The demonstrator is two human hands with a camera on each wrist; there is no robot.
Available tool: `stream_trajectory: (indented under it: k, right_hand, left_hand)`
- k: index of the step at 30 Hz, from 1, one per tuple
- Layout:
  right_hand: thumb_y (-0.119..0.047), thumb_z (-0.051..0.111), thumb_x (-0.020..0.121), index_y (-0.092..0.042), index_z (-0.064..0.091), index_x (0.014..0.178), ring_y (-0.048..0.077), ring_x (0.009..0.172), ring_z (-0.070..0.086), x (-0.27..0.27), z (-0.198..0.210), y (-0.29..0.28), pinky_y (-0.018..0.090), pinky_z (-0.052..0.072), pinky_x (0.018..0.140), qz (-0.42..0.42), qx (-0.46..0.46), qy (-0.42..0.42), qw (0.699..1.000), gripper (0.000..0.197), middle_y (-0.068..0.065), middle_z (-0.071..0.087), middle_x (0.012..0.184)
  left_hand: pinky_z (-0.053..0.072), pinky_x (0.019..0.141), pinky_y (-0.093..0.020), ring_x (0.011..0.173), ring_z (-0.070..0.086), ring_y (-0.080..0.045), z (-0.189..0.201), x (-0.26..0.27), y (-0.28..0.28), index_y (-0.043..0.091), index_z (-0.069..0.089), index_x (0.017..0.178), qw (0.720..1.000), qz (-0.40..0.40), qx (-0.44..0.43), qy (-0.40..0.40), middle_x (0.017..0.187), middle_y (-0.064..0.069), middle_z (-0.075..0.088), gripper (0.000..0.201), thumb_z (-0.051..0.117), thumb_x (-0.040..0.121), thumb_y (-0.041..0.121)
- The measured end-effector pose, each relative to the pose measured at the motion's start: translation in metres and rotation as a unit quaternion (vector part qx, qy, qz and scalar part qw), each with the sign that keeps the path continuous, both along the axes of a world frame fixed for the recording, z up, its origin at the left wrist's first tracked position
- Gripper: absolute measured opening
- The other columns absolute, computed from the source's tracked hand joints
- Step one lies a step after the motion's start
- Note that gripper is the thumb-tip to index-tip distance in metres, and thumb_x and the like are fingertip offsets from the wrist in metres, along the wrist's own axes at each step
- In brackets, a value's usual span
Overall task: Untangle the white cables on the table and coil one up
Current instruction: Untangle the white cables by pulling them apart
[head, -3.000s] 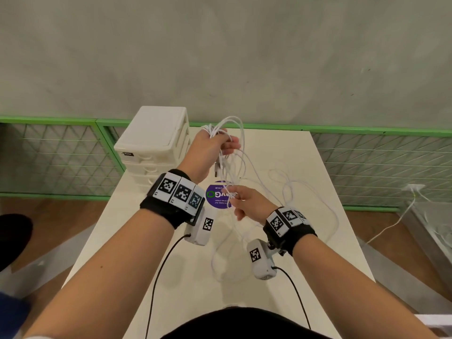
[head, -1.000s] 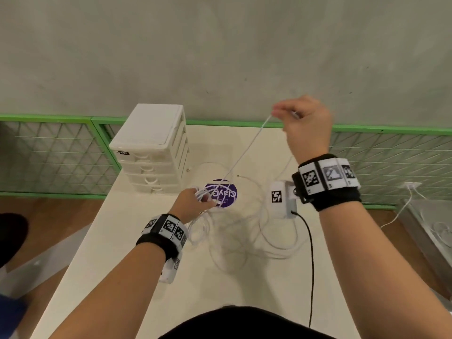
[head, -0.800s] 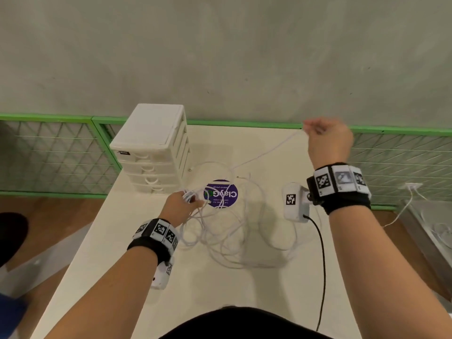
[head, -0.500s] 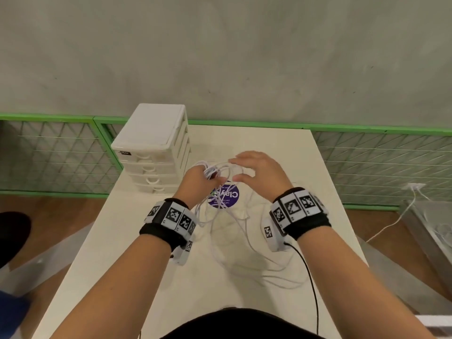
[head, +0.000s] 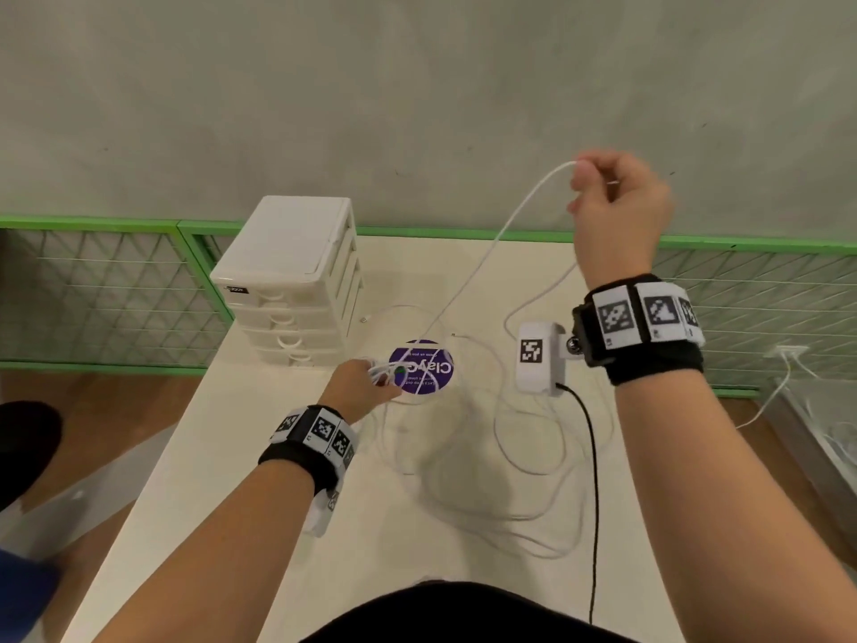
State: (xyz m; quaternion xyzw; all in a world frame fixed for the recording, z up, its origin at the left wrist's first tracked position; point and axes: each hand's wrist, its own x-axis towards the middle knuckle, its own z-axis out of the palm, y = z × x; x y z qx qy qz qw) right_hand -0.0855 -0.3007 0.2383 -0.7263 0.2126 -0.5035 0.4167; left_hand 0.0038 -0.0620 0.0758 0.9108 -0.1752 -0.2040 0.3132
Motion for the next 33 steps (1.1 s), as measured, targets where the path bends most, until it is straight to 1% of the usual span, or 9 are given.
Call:
stream_trajectory:
  k: [4,6,8,10,13,23,26,30,33]
  right_hand:
    - [-0.021,0.052,0.094,-0.012,0.063,0.116,0.027,0.108,0.059,-0.006,-0.042,-0.022,0.035,0.045,0.092,-0.083,-0.021,0.284,0.955,0.026,0.009,0.065,0.114]
    - [-0.019,0.051,0.095,-0.008,0.053,0.131,0.029,0.126,0.044,-0.008,-0.061,-0.01,0.035,0.032,0.105,-0.044,-0.106,0.32,0.941,0.038,0.014,0.052,0.135]
    - [-0.025,0.055,0.093,-0.011,0.051,0.133,0.027,0.131,0.039,-0.004,-0.072,0.013,0.031,0.023,0.11,0.087,-0.201,0.251,0.943,0.043,0.012,0.048,0.14]
    - [-0.036,0.061,0.088,-0.02,0.053,0.132,0.022,0.132,0.038,0.002,-0.08,0.036,0.032,0.021,0.112,0.222,-0.254,0.301,0.892,0.047,0.005,0.048,0.141]
    - [-0.037,0.057,0.09,-0.025,0.062,0.123,0.022,0.116,0.054,0.009,-0.087,0.054,0.032,0.037,0.098,0.242,-0.308,0.398,0.83,0.035,0.002,0.064,0.122]
    - [-0.025,0.055,0.088,-0.018,0.075,0.094,0.014,0.078,0.065,0.002,-0.036,0.038,0.028,0.049,0.075,0.081,-0.191,0.111,0.972,0.022,-0.004,0.073,0.093]
    - [-0.019,0.059,0.088,-0.014,0.073,0.095,-0.005,0.068,0.055,-0.002,-0.021,0.018,0.018,0.045,0.073,0.045,-0.1,0.014,0.994,0.017,-0.01,0.066,0.083]
    - [-0.02,0.057,0.089,-0.013,0.072,0.096,-0.003,0.071,0.055,-0.007,-0.025,0.009,0.015,0.043,0.072,0.004,-0.059,-0.013,0.998,0.018,-0.006,0.064,0.08]
    - [-0.021,0.052,0.093,-0.015,0.068,0.109,0.015,0.094,0.058,-0.008,-0.037,0.005,0.026,0.042,0.082,-0.052,-0.089,0.15,0.983,0.023,0.003,0.067,0.104]
  left_hand:
    - [0.034,0.063,-0.028,0.077,0.054,-0.025,0.009,0.004,0.004,0.004,0.055,0.08,0.999,0.032,-0.004,0.005,0.072,-0.007,0.056,0.03,0.075,0.081,0.027]
    - [0.035,0.06,-0.027,0.075,0.052,-0.023,0.019,0.007,-0.002,0.007,0.054,0.078,1.0,0.029,-0.01,0.0,0.071,-0.004,0.054,0.03,0.075,0.081,0.027]
    - [0.036,0.061,-0.029,0.075,0.053,-0.023,0.032,0.008,-0.012,0.008,0.054,0.077,1.0,0.009,-0.015,-0.02,0.075,-0.006,0.056,0.028,0.075,0.081,0.026]
    - [0.036,0.061,-0.028,0.075,0.054,-0.023,0.045,0.007,-0.024,0.009,0.053,0.077,0.999,-0.024,-0.02,-0.038,0.076,-0.007,0.057,0.027,0.074,0.082,0.024]
    - [0.034,0.054,-0.026,0.07,0.05,-0.02,0.064,0.004,-0.038,0.009,0.051,0.08,0.996,-0.058,-0.016,-0.069,0.071,-0.001,0.052,0.028,0.073,0.083,0.024]
    - [0.035,0.057,-0.028,0.071,0.049,-0.021,0.045,0.01,-0.027,0.009,0.05,0.076,0.999,-0.022,-0.021,-0.035,0.072,-0.003,0.05,0.033,0.077,0.078,0.028]
    - [0.034,0.053,-0.025,0.065,0.047,-0.02,0.033,0.011,-0.015,0.009,0.05,0.074,1.0,-0.018,-0.011,-0.017,0.067,-0.002,0.05,0.028,0.074,0.078,0.023]
    - [0.032,0.051,-0.025,0.059,0.044,-0.018,0.032,0.013,-0.014,0.013,0.046,0.065,0.999,-0.008,-0.022,-0.024,0.063,-0.001,0.048,0.029,0.071,0.079,0.018]
    - [0.031,0.044,-0.018,0.053,0.045,-0.015,0.041,0.014,-0.018,0.013,0.048,0.062,0.998,-0.003,-0.055,-0.009,0.058,0.001,0.048,0.033,0.075,0.08,0.018]
